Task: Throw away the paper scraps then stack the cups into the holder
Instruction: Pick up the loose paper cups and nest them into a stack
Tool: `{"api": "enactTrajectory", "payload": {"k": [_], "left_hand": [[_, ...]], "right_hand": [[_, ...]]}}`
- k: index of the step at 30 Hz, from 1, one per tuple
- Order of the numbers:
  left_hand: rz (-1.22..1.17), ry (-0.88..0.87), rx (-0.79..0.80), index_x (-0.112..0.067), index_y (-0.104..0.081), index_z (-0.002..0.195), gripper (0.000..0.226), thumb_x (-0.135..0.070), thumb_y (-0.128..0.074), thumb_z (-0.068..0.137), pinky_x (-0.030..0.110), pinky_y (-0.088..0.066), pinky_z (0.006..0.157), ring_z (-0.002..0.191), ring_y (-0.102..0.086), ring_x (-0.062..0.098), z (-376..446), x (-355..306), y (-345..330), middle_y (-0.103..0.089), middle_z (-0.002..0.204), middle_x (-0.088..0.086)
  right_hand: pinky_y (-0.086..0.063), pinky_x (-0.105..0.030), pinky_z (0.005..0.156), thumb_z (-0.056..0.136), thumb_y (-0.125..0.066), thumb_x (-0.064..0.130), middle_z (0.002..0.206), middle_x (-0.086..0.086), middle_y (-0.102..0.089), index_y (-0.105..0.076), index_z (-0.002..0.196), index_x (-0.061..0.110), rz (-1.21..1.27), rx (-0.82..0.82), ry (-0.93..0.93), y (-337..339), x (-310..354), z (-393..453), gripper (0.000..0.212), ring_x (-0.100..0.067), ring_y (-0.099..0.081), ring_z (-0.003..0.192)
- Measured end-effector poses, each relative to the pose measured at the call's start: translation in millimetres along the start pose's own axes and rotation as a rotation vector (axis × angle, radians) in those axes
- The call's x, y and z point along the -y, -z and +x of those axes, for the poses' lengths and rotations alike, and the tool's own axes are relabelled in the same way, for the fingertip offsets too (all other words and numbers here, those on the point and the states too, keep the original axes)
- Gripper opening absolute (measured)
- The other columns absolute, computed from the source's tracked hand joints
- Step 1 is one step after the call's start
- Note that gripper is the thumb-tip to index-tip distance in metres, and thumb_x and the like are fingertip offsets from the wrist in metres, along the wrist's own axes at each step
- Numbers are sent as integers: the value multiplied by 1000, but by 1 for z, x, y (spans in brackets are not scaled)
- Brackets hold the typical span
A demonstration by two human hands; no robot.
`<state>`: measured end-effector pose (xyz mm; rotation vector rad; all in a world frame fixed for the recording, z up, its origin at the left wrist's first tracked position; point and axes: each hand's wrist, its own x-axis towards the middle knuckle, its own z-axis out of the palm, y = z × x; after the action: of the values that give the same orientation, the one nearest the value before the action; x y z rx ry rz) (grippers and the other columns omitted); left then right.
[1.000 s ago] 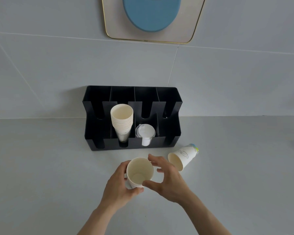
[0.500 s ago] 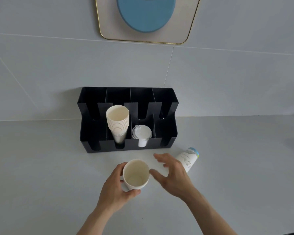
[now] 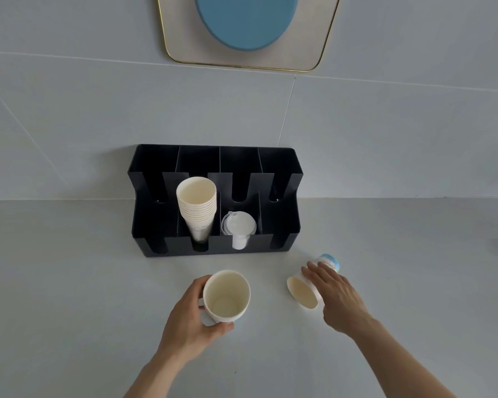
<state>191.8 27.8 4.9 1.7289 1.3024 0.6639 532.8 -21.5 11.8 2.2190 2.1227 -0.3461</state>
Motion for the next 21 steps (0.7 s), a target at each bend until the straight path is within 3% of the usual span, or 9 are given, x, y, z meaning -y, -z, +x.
{"api": "enactTrajectory", "payload": {"k": [3,7,11,15,19,21], "left_hand": [[10,13,-5,-51,-46,125,86,-44,-93,54,25,-57,86,108,-58,-9,0,0,-1,-57,125,-34],[10,17,-15,-52,-46,124,85,-44,-93,54,23,-55,87,110,-58,-8,-2,-2,-1,-57,124,-35],[13,16,-11,-51,-46,125,85,-43,-93,54,22,-55,87,111,-59,-5,-1,-1,-2,-59,124,-33],[7,13,-12,-52,-47,124,84,-42,-93,54,24,-56,87,111,-59,-5,-1,-1,-2,-59,124,-33],[7,0,-18,-55,-46,122,83,-42,-93,54,25,-57,86,109,-59,-6,-2,-3,-2,-58,124,-34],[4,-5,-23,-57,-46,120,82,-39,-93,55,25,-57,85,109,-60,-7,-2,-4,-2,-58,124,-34]], "right_hand": [[-44,-38,110,65,-78,-5,160,4,-41,-41,152,25,-42,-44,9,-10,1,5,100,-26,-39,148],[-58,-41,91,45,-96,9,132,0,-66,-60,134,23,-50,-143,23,-15,5,7,96,-30,-65,122],[-54,-40,92,58,-95,34,126,0,-68,-59,134,18,8,-267,-21,0,18,7,85,-29,-65,112],[-54,-33,79,62,-95,41,117,1,-70,-59,130,18,390,-447,-59,34,51,7,81,-20,-66,98],[-55,-24,86,66,-92,41,112,10,-70,-63,124,21,813,-532,-73,73,96,4,68,-7,-68,101],[-56,-20,88,69,-93,35,112,8,-71,-65,122,20,952,-524,-30,86,115,2,63,-8,-69,104]]}}
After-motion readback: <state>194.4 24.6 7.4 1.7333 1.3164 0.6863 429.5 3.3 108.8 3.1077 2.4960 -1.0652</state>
